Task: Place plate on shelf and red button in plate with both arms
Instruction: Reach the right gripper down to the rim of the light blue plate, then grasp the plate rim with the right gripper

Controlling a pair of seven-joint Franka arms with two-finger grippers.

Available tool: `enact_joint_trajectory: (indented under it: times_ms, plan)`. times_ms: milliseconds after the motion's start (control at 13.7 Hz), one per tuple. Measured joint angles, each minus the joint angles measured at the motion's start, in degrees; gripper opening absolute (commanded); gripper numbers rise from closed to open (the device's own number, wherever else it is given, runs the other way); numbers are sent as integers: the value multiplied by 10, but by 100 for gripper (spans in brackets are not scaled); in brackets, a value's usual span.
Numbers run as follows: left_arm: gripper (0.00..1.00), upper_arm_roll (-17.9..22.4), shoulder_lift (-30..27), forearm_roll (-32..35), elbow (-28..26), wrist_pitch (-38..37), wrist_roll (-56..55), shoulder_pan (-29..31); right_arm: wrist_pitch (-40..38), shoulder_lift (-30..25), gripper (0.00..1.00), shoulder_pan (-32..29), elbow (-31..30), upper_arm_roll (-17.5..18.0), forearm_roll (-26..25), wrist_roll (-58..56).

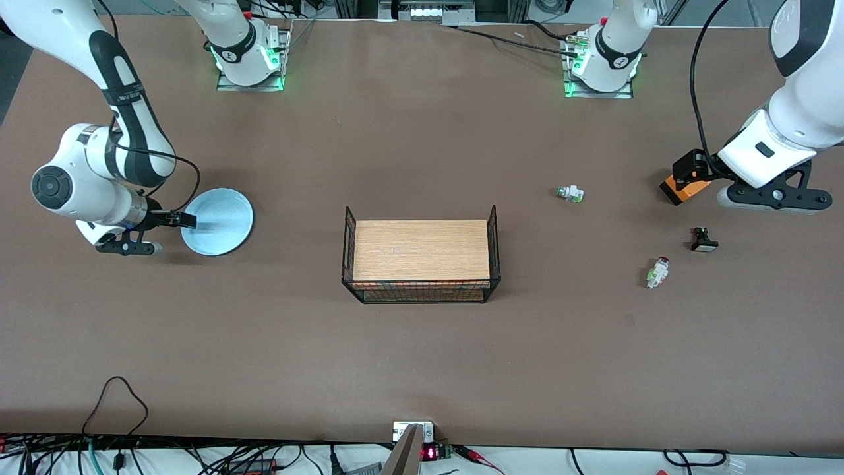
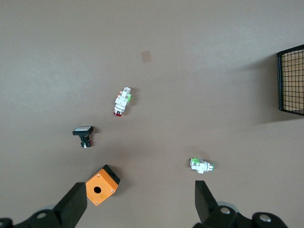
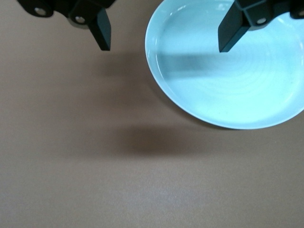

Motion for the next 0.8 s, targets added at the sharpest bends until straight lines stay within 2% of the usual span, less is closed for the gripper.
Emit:
enact_joint_trajectory:
  times_ms: [219, 292, 365, 438, 729, 802]
  plan:
    - [100, 0, 0, 0, 0, 0, 0, 0, 38, 17, 100, -8, -5, 0, 0, -24]
    - [100, 0, 0, 0, 0, 0, 0, 0, 46, 24, 97, -12, -7, 0, 0, -28]
    - [100, 0, 0, 0, 0, 0, 0, 0, 50, 31, 89, -13, -10, 0, 0, -30]
    - [100, 0, 0, 0, 0, 0, 0, 0, 51, 36, 67, -13, -13, 0, 0, -30]
    - [100, 0, 0, 0, 0, 0, 0, 0, 52, 40, 5, -12, -23, 2, 0, -32]
    - [100, 0, 0, 0, 0, 0, 0, 0, 50, 39, 0, -11, -23, 4, 0, -32]
